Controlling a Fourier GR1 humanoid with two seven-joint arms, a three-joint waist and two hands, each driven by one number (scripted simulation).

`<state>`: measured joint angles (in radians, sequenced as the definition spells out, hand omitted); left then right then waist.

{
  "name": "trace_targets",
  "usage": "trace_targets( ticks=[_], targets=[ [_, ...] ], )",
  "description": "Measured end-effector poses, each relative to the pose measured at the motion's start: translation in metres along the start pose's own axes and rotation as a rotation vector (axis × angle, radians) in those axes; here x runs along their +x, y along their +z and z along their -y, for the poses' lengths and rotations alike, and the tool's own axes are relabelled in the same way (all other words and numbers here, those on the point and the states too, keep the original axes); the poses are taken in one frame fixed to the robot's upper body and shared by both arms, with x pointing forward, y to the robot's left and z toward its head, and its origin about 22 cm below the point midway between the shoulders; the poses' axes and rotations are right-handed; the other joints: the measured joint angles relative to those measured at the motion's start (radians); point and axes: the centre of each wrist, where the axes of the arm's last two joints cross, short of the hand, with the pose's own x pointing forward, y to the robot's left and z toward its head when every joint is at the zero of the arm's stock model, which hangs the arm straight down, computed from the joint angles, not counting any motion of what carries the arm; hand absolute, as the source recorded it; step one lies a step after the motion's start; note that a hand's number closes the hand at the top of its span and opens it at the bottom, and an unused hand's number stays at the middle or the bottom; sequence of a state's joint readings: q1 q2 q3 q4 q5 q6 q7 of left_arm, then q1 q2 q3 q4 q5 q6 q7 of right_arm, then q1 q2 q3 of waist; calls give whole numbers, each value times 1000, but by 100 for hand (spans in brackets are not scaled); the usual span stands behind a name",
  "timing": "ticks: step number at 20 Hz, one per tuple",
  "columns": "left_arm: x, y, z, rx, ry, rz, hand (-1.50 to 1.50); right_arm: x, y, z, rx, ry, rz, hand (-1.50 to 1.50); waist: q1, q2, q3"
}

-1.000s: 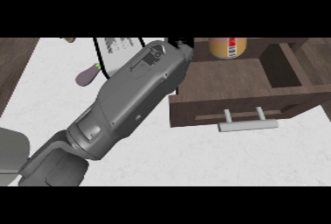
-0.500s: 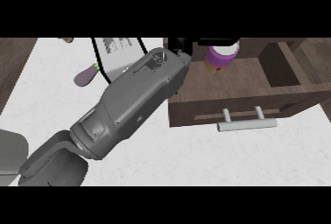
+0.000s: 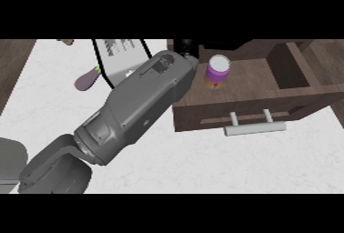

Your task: Pick up the can, place it into the drawer and close the drawer

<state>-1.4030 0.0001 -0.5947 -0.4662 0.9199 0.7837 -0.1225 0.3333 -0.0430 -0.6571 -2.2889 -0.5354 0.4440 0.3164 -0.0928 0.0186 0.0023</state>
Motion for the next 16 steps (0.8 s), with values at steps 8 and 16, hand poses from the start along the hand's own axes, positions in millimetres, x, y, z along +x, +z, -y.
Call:
trace_targets(
  ticks=[8, 16],
  targets=[
    [-2, 1, 0, 17, 25, 17, -150, 10, -8, -6, 12, 59, 54, -150, 1, 2, 0],
    [2, 2, 3, 4, 71, 69, -150, 28, -22, -14, 111, 260, 205, -150, 16, 1, -1]
  ],
)
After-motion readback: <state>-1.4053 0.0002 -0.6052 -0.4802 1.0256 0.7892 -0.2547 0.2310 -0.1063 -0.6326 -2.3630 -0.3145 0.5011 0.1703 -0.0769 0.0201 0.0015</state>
